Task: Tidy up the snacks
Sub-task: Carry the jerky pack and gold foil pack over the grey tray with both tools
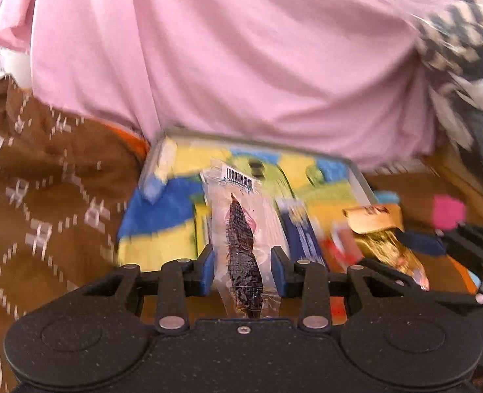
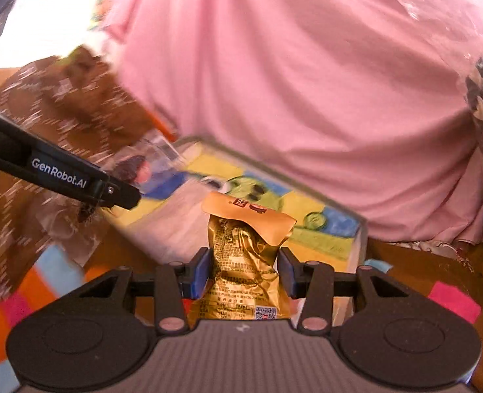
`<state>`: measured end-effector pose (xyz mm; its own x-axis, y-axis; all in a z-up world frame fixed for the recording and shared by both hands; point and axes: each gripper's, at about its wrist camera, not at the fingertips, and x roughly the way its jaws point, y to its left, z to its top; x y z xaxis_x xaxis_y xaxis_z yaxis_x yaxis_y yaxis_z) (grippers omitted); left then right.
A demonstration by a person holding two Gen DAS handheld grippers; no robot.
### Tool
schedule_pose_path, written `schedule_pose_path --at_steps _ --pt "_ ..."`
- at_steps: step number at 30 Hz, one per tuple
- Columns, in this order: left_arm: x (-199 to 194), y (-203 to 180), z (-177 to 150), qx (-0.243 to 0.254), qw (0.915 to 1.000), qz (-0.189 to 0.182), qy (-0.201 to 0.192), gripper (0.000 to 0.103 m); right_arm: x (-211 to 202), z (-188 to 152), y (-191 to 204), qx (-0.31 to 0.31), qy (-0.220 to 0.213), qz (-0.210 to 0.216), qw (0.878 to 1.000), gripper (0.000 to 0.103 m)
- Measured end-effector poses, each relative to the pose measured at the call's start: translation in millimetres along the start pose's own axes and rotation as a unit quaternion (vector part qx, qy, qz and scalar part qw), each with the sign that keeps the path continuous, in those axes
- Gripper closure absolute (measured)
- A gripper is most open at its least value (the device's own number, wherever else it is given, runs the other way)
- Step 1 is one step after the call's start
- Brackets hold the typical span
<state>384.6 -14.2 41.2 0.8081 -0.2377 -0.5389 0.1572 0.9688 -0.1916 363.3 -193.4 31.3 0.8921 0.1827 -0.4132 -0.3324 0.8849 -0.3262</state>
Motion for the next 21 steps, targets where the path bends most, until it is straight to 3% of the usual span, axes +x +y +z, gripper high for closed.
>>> schedule_pose_path --at_steps 9,21 --pt "62 -10 38 -0.016 0.9996 0.015 -0.019 0.065 64 13 -48 0.086 0.017 -0.030 0.996 0.054" --pt "120 -26 39 -0.051 0.9987 -0.002 0.004 0.065 104 2 -80 0.125 0.047 -0.029 0.991 0.054"
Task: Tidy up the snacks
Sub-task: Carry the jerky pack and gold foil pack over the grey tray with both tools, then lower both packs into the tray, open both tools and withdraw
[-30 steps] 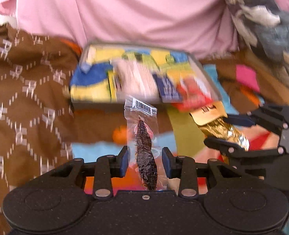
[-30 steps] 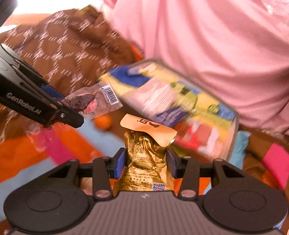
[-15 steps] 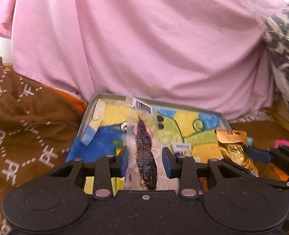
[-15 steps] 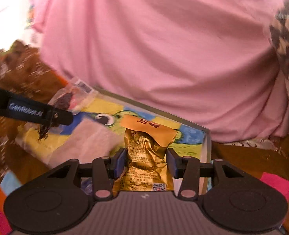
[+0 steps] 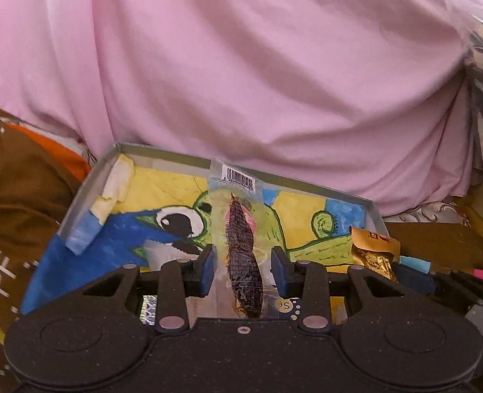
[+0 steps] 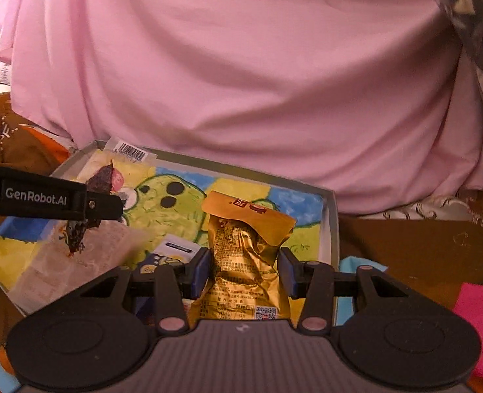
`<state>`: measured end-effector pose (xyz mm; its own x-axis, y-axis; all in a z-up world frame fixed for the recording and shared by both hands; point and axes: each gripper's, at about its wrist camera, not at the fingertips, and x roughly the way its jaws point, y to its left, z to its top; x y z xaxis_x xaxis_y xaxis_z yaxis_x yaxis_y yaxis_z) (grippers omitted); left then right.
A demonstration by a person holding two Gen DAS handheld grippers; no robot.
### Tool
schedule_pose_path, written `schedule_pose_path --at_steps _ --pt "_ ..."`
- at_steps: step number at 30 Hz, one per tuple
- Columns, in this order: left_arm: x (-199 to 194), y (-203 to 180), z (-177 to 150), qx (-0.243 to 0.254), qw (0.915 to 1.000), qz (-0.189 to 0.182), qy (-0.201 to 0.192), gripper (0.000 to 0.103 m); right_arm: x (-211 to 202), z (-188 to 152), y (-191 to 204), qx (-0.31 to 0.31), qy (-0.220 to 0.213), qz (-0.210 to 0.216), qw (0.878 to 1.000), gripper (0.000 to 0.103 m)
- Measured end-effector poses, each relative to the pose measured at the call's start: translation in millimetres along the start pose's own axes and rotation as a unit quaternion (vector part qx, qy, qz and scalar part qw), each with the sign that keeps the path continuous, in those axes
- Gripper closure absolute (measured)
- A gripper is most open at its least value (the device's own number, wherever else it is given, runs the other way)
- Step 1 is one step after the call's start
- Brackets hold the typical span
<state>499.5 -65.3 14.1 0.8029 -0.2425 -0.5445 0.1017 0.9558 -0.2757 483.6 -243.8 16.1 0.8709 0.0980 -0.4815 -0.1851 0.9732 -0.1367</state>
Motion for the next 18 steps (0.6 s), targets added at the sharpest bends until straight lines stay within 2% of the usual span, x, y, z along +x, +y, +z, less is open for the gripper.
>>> schedule_pose_path --at_steps 11,13,15,18 --pt "11.1 -2.0 1.4 -0.004 0.9998 0.011 0.013 0.063 7.1 -5.2 -4.0 0.014 0.011 -0.001 1.000 0.049" --pt "10.3 -2.4 2.9 -0.002 0.9997 0.019 0.016 0.062 6.8 -3.6 -3.9 0.018 0.011 -0.002 1.000 0.040" --pt "9.1 -0.6 4.6 -0.008 0.9994 0.028 0.018 0.062 5.7 -1.5 -4.9 0.022 0.011 -0.001 1.000 0.035" --pt "5.5 3.5 8.2 -0.023 0.9990 0.033 0.017 0.051 -0.6 2.4 -6.2 0.029 0.006 -0.004 1.000 0.024"
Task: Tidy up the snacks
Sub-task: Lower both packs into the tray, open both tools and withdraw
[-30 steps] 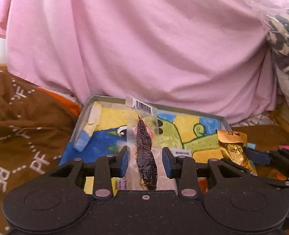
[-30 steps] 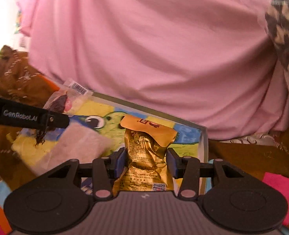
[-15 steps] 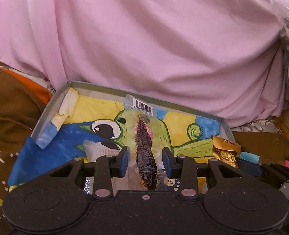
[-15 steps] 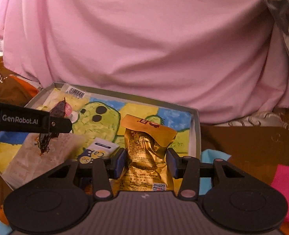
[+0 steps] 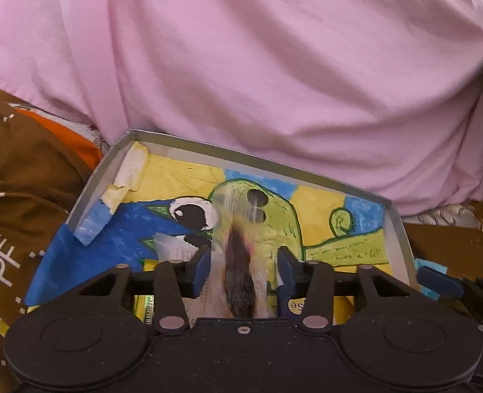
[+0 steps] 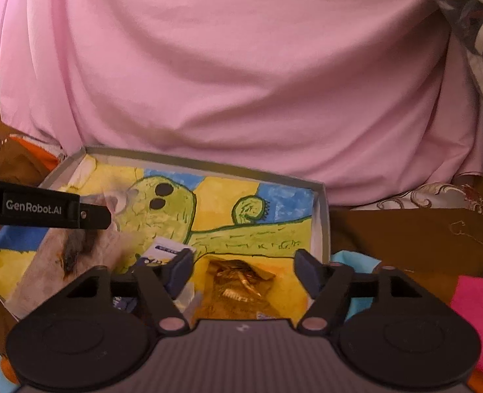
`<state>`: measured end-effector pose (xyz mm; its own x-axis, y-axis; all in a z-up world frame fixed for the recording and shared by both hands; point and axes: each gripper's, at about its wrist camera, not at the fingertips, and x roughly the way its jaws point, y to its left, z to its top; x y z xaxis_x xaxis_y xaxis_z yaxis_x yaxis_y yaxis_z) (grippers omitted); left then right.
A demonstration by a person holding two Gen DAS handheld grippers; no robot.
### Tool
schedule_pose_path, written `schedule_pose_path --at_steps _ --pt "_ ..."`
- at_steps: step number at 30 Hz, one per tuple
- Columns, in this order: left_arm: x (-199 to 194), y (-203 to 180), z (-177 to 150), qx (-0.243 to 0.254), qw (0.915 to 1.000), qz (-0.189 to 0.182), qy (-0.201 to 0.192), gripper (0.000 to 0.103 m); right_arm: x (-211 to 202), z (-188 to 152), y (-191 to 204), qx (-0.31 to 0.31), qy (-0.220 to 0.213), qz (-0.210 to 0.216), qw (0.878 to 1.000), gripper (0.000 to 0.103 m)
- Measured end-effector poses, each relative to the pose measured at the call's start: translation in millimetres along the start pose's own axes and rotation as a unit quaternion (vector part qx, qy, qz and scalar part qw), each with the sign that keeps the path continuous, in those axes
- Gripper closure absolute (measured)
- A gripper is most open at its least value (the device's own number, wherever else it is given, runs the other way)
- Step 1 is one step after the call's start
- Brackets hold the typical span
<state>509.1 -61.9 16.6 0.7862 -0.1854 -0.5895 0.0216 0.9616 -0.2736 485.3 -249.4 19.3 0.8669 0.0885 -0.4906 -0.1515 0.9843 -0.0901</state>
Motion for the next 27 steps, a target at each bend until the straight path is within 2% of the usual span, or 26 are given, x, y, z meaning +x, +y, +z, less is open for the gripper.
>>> schedule_pose_path --at_steps 3,7,9,15,19,27 --pt "-8 2 3 -0.009 0.9999 0.004 -0.007 0.044 -12 4 -1 0.008 -0.012 -0.004 1.000 0.015" --pt "-29 4 3 -0.011 0.9993 0.005 -0.035 0.022 -33 6 0 0.019 -0.039 -0.003 0.999 0.005" --pt "-42 4 3 -0.010 0.9987 0.005 -0.050 0.017 -42 5 2 0.021 -0.053 -0.002 0.998 0.001" --pt "-78 8 0 -0.001 0.9965 0.003 -0.084 0.003 -76 2 9 0.037 -0.086 0.000 0.996 0.000" --pt "-103 13 -8 0.006 0.9939 0.008 -0.110 0.001 -104 -6 15 0.041 -0.124 -0.006 0.991 0.000" --pt "-143 30 -35 0.018 0.9908 0.033 -0.130 0.001 -144 -29 34 0.016 -0.153 -0.019 0.988 0.000"
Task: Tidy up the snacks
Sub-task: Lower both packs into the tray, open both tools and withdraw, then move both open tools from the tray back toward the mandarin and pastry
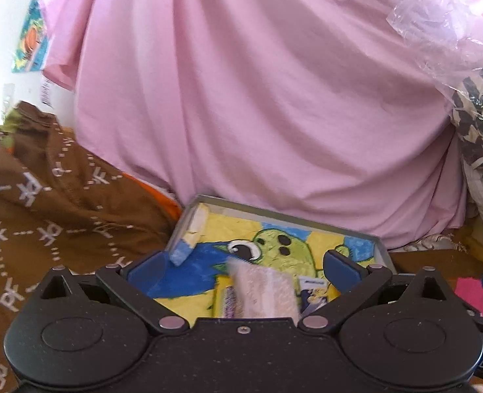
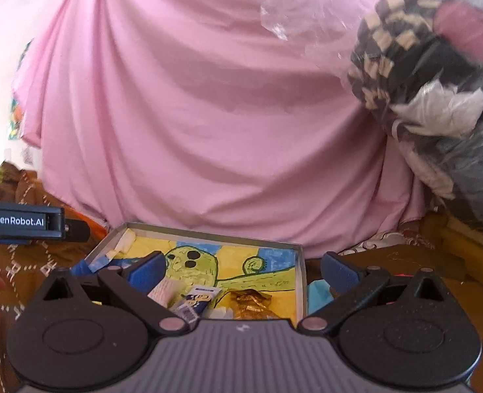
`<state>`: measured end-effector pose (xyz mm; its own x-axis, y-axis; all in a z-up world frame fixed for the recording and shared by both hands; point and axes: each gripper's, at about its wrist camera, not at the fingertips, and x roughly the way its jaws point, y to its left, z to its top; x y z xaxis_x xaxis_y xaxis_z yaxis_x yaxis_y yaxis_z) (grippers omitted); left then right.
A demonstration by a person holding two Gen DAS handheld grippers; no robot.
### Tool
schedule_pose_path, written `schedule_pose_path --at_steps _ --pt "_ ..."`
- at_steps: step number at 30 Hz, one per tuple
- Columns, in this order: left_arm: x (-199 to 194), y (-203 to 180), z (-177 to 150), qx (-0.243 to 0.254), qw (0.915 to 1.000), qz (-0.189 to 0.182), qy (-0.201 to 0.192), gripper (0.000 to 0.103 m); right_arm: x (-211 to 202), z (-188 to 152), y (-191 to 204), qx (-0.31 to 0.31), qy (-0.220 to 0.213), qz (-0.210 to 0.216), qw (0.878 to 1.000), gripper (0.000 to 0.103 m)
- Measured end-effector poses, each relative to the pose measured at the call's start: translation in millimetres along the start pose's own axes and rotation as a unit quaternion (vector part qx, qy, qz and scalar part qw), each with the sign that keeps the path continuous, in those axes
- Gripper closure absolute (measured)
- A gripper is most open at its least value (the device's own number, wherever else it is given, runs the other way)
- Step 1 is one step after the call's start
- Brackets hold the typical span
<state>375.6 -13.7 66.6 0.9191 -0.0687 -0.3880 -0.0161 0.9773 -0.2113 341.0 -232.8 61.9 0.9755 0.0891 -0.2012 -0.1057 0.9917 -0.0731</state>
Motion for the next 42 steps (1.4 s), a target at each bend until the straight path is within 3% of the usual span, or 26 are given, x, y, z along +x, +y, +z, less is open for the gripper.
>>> schedule_pose_path --at_steps 10,18,26,42 --pt "-54 36 -27 -0.005 0.9993 0.038 0.005 0.001 -34 -6 24 -0.020 0.030 0.038 0.999 0.000" --pt "-83 49 -41 0.025 0.9982 0.055 0.002 0.001 -54 -15 38 -0.037 0.046 0.054 0.997 0.000" --pt "-95 52 -65 0.056 0.9957 0.062 0.039 0.001 -69 -35 48 -0.042 0.087 0.071 0.993 0.000" --pt "-91 61 -105 0.074 0.9875 0.083 0.112 0.001 -81 -78 66 -0.061 0.172 0.104 0.978 0.000"
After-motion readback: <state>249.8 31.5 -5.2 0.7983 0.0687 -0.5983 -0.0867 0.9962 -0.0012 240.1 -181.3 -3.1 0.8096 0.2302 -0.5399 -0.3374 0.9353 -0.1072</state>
